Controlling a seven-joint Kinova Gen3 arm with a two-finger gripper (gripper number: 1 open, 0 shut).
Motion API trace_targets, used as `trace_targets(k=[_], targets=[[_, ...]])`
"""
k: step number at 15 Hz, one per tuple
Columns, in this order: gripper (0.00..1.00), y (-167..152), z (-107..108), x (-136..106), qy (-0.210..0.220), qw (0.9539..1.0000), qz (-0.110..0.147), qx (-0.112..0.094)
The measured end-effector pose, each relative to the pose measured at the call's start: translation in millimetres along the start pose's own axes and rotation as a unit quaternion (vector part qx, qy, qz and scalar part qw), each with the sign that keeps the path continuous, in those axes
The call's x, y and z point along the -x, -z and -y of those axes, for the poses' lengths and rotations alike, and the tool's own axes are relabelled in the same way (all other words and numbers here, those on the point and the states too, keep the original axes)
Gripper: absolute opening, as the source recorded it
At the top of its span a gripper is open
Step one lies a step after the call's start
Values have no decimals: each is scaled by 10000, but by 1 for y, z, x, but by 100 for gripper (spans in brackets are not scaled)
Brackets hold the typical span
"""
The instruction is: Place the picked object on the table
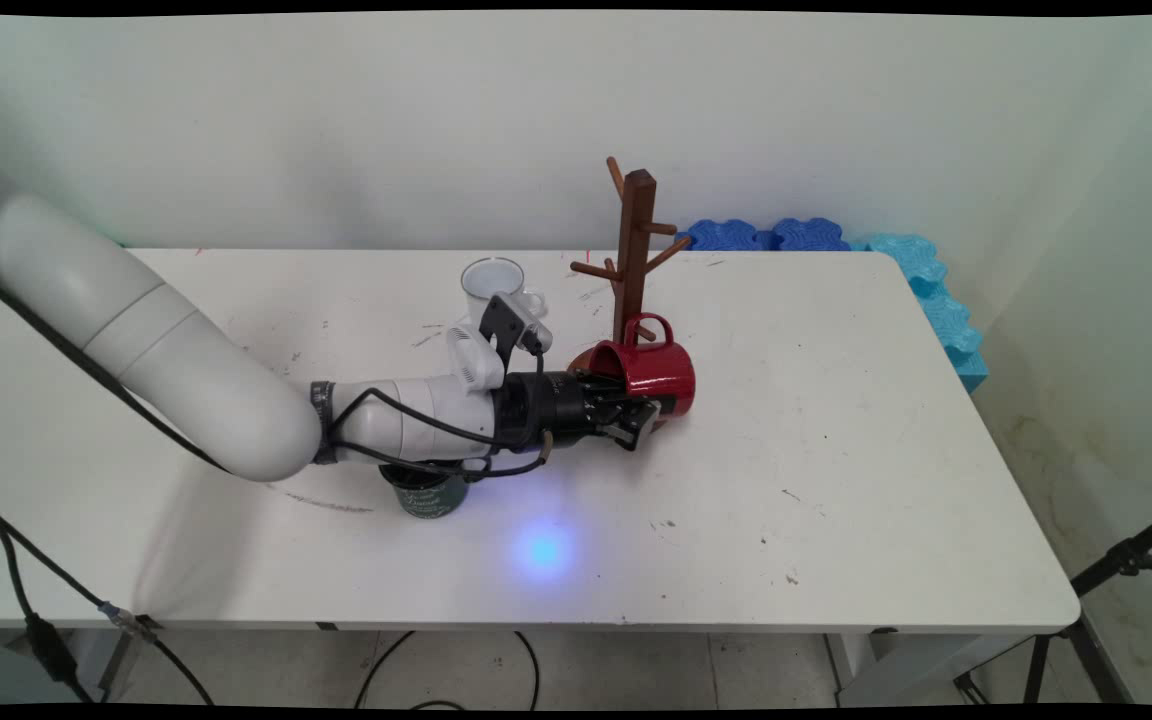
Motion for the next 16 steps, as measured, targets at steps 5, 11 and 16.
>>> trace_targets(k=[5, 11, 16], targets=[[0, 10, -8, -6, 16, 9999, -11, 119], [0, 27, -21, -13, 50, 9995, -17, 308], [0, 46, -32, -22, 93, 9988, -11, 475]])
